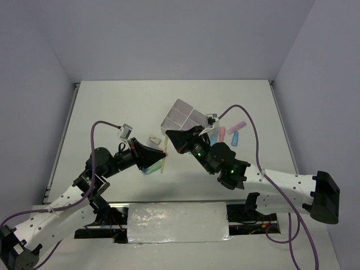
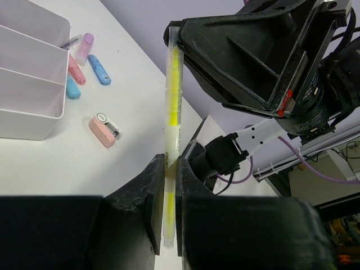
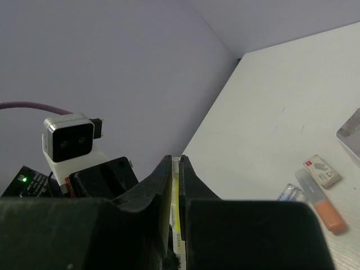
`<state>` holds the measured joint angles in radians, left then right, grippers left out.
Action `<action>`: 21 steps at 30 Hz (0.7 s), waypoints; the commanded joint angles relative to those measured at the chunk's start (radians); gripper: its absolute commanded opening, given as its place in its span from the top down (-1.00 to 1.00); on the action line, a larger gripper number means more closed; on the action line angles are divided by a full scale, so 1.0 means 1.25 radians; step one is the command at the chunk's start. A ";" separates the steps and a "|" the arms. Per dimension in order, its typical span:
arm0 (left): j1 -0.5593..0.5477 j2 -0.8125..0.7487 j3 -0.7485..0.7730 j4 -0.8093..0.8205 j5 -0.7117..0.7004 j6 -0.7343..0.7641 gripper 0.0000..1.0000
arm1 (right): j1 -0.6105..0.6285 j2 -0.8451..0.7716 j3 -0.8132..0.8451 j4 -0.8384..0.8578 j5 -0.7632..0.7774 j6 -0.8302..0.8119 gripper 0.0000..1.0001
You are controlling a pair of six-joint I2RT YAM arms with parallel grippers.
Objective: Sort the stationery into containers
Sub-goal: Close the pen cap on the pen.
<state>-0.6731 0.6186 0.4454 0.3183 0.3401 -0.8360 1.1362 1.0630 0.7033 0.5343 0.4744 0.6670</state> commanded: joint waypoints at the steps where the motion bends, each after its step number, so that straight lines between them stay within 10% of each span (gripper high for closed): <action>1: -0.003 -0.011 0.034 0.074 -0.001 0.025 1.00 | 0.006 0.007 0.001 -0.020 0.007 -0.022 1.00; 21: -0.003 -0.020 0.082 0.053 -0.005 0.178 1.00 | 0.035 -0.010 0.052 -0.083 -0.173 -0.068 0.77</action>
<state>-0.6762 0.5938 0.4770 0.2573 0.3496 -0.6762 1.1378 1.0554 0.7414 0.4870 0.3714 0.6521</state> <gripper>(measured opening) 0.208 0.114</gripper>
